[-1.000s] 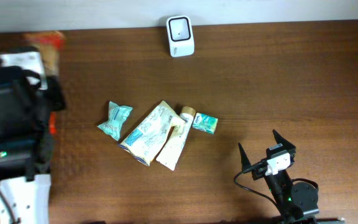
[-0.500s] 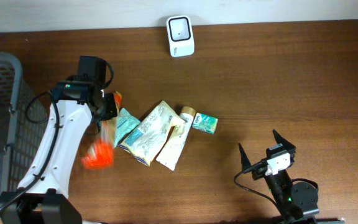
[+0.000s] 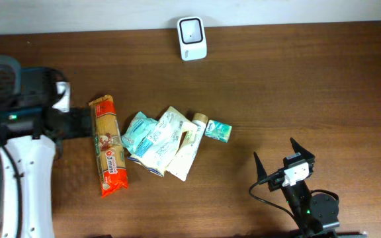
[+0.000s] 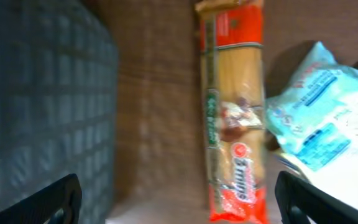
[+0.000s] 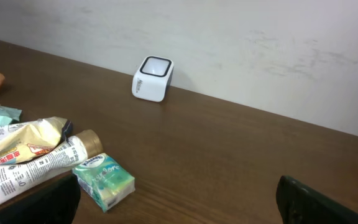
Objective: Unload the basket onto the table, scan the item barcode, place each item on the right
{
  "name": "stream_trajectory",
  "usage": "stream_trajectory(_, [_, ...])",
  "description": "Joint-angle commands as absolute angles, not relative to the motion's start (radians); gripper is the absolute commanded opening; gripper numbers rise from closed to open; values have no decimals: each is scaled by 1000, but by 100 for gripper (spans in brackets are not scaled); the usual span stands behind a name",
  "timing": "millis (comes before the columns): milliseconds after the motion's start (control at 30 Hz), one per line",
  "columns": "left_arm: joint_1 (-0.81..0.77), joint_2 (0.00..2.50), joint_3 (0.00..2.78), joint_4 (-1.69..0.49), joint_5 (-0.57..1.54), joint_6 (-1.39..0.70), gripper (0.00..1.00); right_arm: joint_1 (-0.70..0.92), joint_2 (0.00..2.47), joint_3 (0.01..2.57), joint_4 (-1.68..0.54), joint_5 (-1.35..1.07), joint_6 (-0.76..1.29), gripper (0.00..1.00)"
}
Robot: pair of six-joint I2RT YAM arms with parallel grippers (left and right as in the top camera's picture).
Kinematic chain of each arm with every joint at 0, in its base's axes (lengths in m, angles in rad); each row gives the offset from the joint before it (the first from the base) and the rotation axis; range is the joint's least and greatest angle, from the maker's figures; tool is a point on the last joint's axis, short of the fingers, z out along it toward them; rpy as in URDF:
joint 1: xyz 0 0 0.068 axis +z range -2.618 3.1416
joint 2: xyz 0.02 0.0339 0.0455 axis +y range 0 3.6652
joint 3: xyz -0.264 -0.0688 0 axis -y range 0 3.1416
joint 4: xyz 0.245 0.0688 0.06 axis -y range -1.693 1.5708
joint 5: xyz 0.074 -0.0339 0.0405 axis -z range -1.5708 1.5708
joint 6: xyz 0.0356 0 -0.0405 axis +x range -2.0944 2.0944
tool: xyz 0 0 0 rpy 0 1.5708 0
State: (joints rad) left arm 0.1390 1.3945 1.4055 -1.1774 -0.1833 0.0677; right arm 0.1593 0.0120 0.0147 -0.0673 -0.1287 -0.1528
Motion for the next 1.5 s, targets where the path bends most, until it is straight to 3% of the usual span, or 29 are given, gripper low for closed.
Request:
stream_trajectory(0, [304,1374,1425,-1108,-179,217,98,157,6,6,-68,-123,-138,99])
stream_trajectory(100, [379,1375,1425,-1081,-179,286,97,157,6,6,-68,-123,-138,99])
stream_trajectory(333, [381,1375,1425,-1101,-191,302,91,157,6,6,-68,-123,-138,99])
stream_trajectory(600, [451,1374,1425,-1087,-321,234,94,157,6,6,-68,-123,-138,99])
stream_trajectory(767, [481,1374,1425,-1073,-154,268,94,157,6,6,-68,-123,-138,99])
stream_trajectory(800, [480,1374,1425,-1073,51,327,93,157,6,6,-68,-123,-138,99])
stream_trajectory(900, [480,1374,1425,-1050,212,330,93,157,6,6,-68,-123,-138,99])
stream_trajectory(967, [480,1374,1425,-1031,251,290,99,157,6,6,-68,-123,-138,99])
stream_trajectory(1033, [481,1374,1425,-963,273,208,99,157,6,6,-68,-123,-138,99])
stream_trajectory(1133, [479,1374,1425,-814,522,201,99,157,6,6,-68,-123,-138,99])
stream_trajectory(1367, [411,1374,1425,-688,535,139,99,157,6,6,-64,-104,-138,99])
stream_trajectory(1467, [408,1374,1425,-690,534,139,100,157,6,9,49,-197,-96,99])
